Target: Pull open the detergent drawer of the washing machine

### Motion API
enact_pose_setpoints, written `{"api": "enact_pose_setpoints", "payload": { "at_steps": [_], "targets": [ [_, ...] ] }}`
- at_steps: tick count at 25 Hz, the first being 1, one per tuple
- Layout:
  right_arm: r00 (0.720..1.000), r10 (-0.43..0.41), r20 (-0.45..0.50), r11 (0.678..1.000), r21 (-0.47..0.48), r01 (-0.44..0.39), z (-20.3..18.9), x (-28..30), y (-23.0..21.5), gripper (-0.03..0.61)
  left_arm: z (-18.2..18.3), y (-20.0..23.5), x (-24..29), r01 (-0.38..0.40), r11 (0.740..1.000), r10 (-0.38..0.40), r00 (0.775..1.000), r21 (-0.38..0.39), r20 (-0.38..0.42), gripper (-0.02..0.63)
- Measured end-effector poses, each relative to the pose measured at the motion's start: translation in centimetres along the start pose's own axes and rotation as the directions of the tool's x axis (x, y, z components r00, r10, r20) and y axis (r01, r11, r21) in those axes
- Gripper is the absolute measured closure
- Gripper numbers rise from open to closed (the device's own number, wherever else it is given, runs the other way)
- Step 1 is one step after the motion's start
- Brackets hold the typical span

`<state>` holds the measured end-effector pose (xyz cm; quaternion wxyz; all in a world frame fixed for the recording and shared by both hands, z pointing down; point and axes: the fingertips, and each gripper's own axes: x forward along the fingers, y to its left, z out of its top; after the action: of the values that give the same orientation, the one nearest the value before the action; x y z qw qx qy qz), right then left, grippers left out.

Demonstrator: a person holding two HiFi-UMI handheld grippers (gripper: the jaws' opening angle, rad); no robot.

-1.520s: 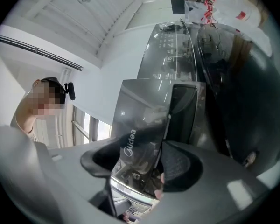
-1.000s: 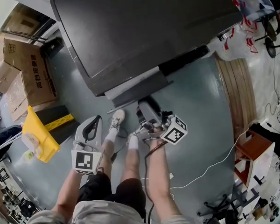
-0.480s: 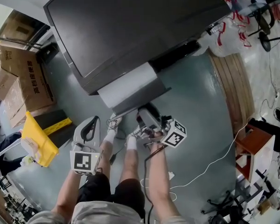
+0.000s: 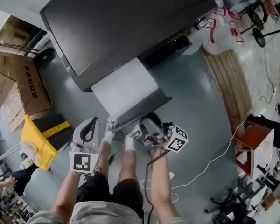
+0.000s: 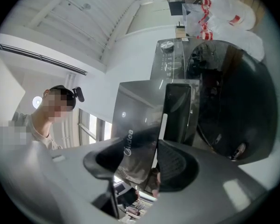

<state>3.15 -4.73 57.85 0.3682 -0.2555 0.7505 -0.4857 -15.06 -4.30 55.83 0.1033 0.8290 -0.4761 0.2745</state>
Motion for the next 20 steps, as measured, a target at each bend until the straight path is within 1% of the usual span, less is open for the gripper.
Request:
{"api": "enact_pose_setpoints", "payload": {
  "at_steps": [3, 9, 16, 20],
  "targets": [
    [1.0, -0.002, 0.003, 1.0, 0.006, 0.002, -0.1, -1.3, 0.5, 0.354, 0.7, -0.7, -0.1, 0.02, 1.0, -0.02, 1.0, 0.017, 0.023, 0.603],
    [1.0, -0.003, 0.015, 1.0, 0.013, 0.003, -0.4, -4.0, 1.5, 0.354, 1.4, -2.1, -0.3, 0.056, 0.997, -0.057, 0.998, 0.057, 0.013, 0.603],
    [0.999, -0.001, 0.037, 1.0, 0.015, 0.001, -0.9, -7.3, 2.7, 0.353, 1.8, -3.6, -0.3, 0.076, 0.995, -0.079, 0.996, 0.062, 0.042, 0.603],
    [0.999, -0.003, 0.043, 1.0, 0.013, 0.002, -1.2, -8.2, 2.9, 0.35, 1.9, -4.1, -0.4, 0.096, 0.992, -0.099, 0.995, 0.082, 0.032, 0.603]
  ]
}}
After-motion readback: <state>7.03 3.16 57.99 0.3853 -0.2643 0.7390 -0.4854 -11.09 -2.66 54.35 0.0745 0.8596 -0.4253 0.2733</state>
